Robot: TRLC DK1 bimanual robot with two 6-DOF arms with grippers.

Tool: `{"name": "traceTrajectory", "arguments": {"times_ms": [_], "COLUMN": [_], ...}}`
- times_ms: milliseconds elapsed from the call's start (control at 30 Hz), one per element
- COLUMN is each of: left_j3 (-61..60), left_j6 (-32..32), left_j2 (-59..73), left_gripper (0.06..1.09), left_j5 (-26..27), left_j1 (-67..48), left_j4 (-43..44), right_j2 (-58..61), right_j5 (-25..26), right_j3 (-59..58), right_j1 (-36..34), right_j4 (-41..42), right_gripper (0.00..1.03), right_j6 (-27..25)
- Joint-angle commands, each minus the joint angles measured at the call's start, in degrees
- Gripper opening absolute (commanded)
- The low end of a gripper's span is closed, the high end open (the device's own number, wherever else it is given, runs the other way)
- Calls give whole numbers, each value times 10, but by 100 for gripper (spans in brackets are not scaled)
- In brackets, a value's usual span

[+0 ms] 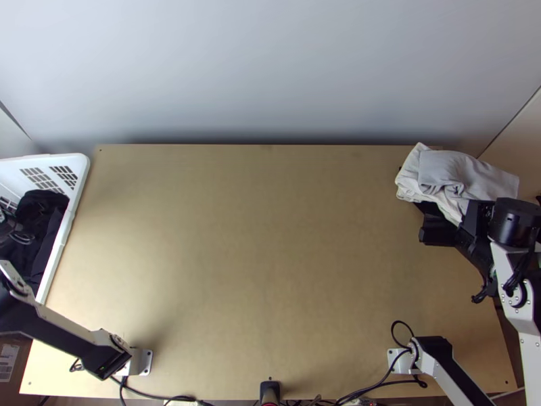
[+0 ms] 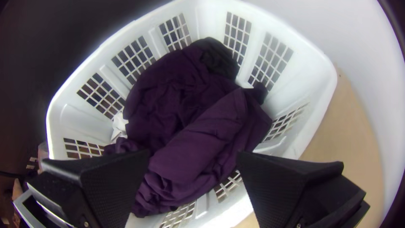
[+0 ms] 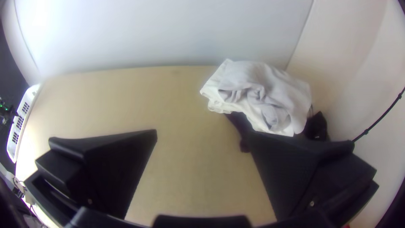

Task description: Fold the t-shirt

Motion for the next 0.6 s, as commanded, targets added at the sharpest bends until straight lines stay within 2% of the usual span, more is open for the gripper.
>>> {"name": "traceTrajectory", "arguments": {"times_ms": [0,567], "left_j3": [26,109], "left_j6": [-25,-86], "left_j2": [108,246], "left_gripper": [103,100], "left_j5": [4,-2], "left_j1": [17,30], "left_j4": [41,19], "right_j2": [8,9], "right_j5": [-3,-18], "right_j3": [13,-8], "right_j1": [1,-26], "right_j4": [-27,-41], "right_gripper": [98,98], "right_j6": [-15,-10]}}
